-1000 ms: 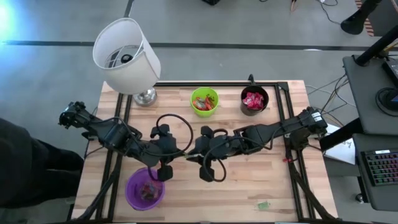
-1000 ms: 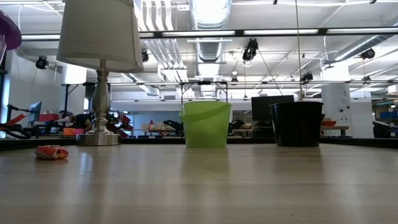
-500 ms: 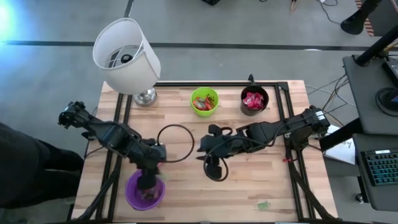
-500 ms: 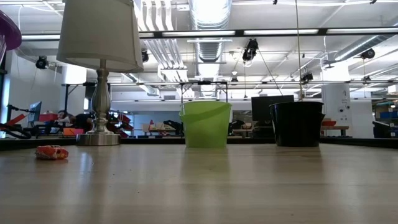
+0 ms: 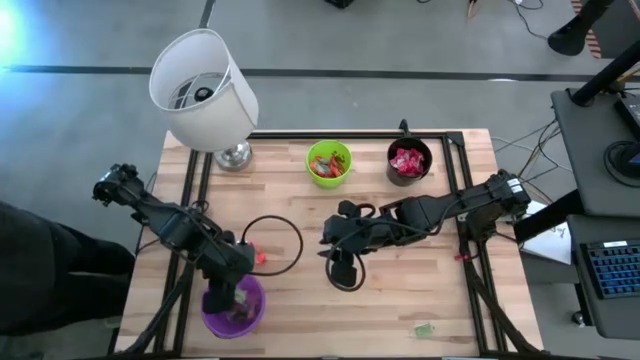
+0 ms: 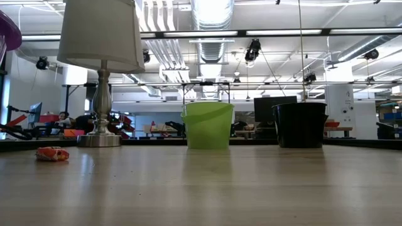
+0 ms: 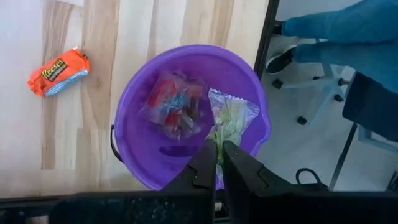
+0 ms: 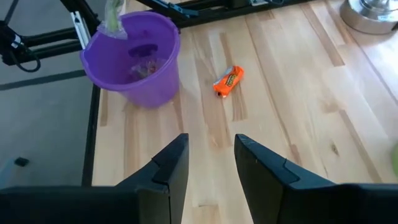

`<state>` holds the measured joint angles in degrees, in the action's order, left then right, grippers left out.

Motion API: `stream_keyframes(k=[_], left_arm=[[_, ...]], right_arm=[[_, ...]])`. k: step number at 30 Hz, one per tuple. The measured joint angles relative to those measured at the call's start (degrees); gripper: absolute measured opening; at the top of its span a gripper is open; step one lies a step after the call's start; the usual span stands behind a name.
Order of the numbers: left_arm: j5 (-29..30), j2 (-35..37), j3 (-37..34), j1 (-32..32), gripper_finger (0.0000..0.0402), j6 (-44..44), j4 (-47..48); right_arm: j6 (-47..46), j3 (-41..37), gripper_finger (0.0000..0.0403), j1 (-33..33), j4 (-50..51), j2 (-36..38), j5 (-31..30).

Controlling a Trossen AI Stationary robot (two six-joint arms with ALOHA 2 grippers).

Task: Sort candy
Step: Put the green gummy into the violet bucket

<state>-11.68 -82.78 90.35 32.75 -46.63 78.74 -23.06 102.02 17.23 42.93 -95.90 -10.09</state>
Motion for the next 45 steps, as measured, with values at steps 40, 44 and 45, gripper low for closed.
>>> stream_keyframes(k=[40, 44, 45], left_arm=[[27.58, -8.84, -0.81, 4.97, 0.0115, 6.05, -1.88], [27.4, -8.84, -0.81, 5.1, 0.0115, 5.78, -2.1], [27.27, -8.84, -0.81, 5.1, 0.0115, 5.65, -2.07]], right_arm=[[-46.21, -15.96, 0.0102, 25.48, 30.52, -0.11, 6.72], [-49.85, -20.48, 0.0108, 26.75, 25.55, -0.11, 11.52], [-50.21, -21.54, 0.0112, 27.06, 23.6, -0.11, 12.27]])
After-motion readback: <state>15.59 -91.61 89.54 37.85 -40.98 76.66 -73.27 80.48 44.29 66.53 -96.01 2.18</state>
